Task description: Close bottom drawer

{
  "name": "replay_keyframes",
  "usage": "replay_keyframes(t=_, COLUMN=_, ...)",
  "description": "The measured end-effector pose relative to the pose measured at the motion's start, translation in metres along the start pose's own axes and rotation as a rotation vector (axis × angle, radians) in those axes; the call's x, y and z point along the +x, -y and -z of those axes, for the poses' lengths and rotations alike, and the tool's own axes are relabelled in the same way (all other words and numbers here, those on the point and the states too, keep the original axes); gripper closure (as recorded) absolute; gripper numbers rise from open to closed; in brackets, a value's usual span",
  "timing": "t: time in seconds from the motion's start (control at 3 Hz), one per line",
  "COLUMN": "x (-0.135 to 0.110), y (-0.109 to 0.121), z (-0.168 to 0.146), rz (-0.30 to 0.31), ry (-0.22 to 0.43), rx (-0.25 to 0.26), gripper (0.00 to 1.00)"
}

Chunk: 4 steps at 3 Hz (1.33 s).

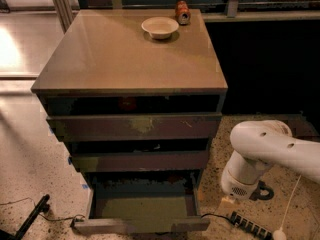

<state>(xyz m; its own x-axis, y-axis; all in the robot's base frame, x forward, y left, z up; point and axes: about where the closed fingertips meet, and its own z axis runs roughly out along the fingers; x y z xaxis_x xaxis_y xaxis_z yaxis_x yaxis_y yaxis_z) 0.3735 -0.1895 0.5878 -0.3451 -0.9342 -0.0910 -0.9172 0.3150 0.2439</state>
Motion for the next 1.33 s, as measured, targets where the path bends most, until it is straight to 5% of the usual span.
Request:
replay_keyframes(t=0.67, x=0.017, y=0.017, z=-0.120, rz=-0.053, ry=-0.048, rx=-0.205, gripper=1.00)
replay_keyframes(t=1.33, x=0.020, y=0.018, z=-0.137, rz=-0.048, ry=-0.044, rx=-0.238, gripper=1.00)
